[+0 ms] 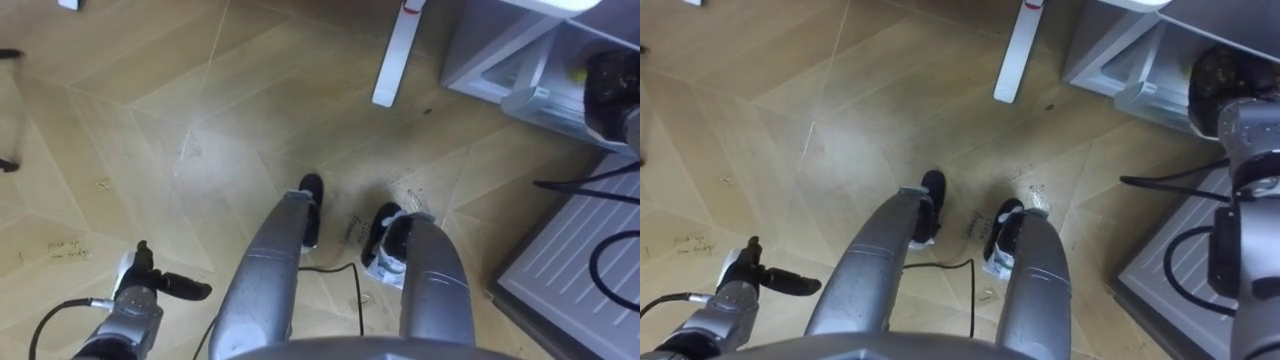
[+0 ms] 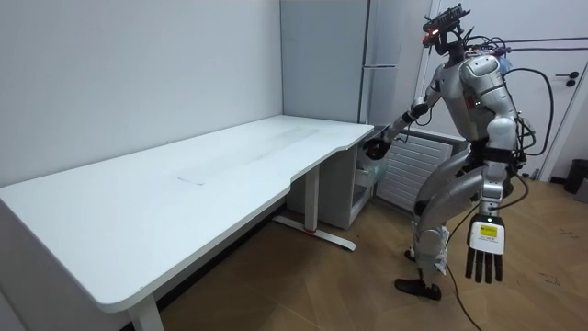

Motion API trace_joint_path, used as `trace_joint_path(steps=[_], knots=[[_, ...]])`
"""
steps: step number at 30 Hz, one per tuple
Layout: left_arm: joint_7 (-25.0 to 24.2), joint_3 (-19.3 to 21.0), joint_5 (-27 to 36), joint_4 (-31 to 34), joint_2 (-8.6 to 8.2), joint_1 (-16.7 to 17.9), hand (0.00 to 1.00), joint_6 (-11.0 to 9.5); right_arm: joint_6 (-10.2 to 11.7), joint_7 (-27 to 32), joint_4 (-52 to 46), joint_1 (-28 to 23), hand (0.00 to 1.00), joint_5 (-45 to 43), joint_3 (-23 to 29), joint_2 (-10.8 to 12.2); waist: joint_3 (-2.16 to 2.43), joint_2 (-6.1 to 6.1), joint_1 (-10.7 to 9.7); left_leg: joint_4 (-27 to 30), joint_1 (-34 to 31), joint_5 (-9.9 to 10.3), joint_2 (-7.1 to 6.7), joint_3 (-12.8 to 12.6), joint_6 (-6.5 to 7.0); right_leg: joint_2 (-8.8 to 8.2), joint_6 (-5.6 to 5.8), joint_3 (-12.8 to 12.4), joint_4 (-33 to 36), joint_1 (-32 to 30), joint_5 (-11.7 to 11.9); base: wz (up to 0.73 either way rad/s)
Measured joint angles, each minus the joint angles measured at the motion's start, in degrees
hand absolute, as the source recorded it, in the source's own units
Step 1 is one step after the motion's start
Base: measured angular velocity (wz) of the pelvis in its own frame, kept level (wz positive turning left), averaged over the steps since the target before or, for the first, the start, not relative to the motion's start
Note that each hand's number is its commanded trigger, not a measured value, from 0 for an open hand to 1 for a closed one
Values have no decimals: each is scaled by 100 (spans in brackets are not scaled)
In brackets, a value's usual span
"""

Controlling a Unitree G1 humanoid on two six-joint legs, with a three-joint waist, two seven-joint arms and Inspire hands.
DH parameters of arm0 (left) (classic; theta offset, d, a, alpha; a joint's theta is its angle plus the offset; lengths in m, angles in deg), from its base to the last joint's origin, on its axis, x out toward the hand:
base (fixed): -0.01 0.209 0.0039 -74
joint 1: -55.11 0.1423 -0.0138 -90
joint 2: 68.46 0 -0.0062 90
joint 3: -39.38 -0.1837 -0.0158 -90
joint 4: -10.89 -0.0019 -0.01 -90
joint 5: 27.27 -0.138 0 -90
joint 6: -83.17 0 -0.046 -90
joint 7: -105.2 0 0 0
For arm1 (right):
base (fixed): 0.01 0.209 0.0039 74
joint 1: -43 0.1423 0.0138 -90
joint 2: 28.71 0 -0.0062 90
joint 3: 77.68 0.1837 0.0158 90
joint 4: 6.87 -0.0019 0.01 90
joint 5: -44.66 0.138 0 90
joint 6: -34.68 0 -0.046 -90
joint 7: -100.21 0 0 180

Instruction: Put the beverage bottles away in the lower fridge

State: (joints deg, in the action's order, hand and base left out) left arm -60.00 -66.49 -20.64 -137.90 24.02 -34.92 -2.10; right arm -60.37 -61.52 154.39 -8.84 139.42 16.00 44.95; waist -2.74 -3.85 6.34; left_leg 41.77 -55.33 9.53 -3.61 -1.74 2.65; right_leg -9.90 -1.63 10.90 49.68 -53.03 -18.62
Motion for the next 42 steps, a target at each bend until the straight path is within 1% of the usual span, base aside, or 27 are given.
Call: trace_joint_path(steps=[3, 10, 12, 22, 28, 30, 33, 37, 38, 42], knots=[[-30, 0, 0, 25, 25, 3, 0, 1, 8, 31, -1, 4, 0, -77, 0, -2, 0, 0, 3, 2, 3, 0, 1, -1, 0, 1, 0, -1, 3, 1, 0, 0], [-60, 1, 4, 42, 26, 6, 0, 12, 56, 96, -4, 22, 0, -92, 2, -37, 1, 1, 6, -6, 58, 0, 0, -7, 0, 1, 2, -9, 0, 53, -1, 0], [-62, 3, 3, 42, 27, 15, 0, 32, 94, 98, -3, 75, 0, -95, 2, -103, 1, 0, 6, -15, 107, 0, 0, -7, 0, 0, 6, -7, -8, 99, -4, 0], [-63, 3, 6, 118, 27, 46, 0, 36, 75, 175, 9, 45, 0, -109, -4, -111, 3, 3, 32, -38, 229, 0, 9, -18, 0, 3, 2, -12, -37, 211, 1, 0], [-63, 8, 5, 145, 27, 46, 0, 34, 67, 173, 8, 31, 0, -116, -5, -111, 3, 3, 33, -53, 235, 0, 38, -20, 2, 35, 0, -8, -106, 236, 34, -2], [-80, 14, 6, 141, 30, 46, 0, 35, 64, 168, 9, -33, 0, -135, -13, -103, 3, 4, 52, -96, 311, 1, 89, -23, 3, 51, 0, 7, -169, 324, 47, 0], [-187, 18, 5, 134, 29, 37, 0, 27, 30, 168, 9, -112, 0, -309, -21, -80, 5, 7, 116, -198, 463, -1, 107, -42, -1, 103, -11, 10, -305, 478, 88, -7], [-327, 16, 2, 132, 27, 36, 0, 25, 18, 156, 8, -159, 0, -368, -86, -80, 4, 5, 117, -250, 552, -3, 105, -52, -5, 100, -15, 5, -339, 558, 93, 0], [-351, 14, 0, 125, 26, 35, 0, 21, 17, 146, 8, -206, 0, -422, -177, -80, 3, 3, 108, -275, 610, -3, 98, -51, -5, 94, -14, -12, -352, 614, 93, 0], [-436, 11, 4, 24, 26, 36, 0, 12, -4, -92, 27, -407, 0, -560, -366, -54, -4, -5, 108, -416, 882, 3, 98, -54, -12, 115, 2, -25, -498, 880, 83, 0]])
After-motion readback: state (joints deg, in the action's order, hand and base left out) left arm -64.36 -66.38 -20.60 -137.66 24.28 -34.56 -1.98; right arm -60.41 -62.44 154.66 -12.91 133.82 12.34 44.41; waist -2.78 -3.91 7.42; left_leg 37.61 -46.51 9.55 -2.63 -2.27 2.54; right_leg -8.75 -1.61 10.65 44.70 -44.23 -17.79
